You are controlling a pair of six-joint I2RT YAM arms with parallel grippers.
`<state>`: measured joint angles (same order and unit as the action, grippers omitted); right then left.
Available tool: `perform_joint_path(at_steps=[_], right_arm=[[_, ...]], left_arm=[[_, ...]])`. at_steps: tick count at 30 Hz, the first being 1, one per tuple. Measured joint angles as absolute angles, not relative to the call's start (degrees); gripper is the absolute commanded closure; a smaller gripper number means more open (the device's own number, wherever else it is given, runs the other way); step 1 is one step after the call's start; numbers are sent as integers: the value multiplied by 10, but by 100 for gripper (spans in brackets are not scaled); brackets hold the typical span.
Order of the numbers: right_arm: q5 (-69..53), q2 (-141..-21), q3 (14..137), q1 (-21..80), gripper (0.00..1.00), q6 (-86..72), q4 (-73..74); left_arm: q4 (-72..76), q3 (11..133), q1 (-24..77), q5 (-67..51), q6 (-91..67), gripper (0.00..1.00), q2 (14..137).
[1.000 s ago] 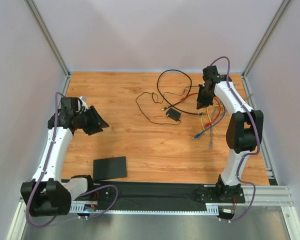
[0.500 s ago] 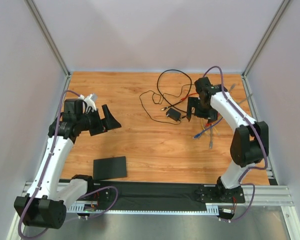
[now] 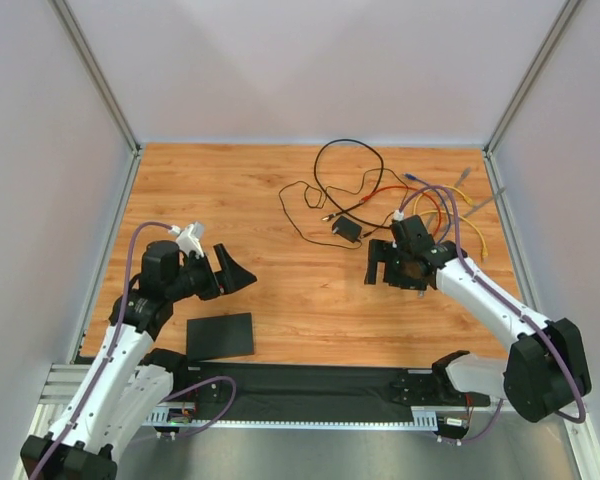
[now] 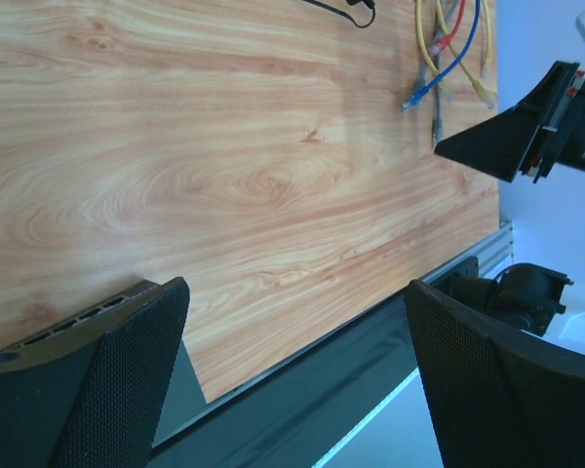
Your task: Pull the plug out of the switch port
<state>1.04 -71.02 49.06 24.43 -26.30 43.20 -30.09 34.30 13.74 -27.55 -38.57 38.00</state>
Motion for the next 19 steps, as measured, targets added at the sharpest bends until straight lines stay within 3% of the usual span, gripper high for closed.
perform_joint_path(at_steps=[7, 19], right_arm=[[-20, -642, 394, 244, 0, -290, 358], [-27, -624, 381, 244, 0, -298, 327]], left_arm=[[-253, 333, 146, -280, -410, 0, 373], [-234, 329, 146, -280, -424, 0, 342]])
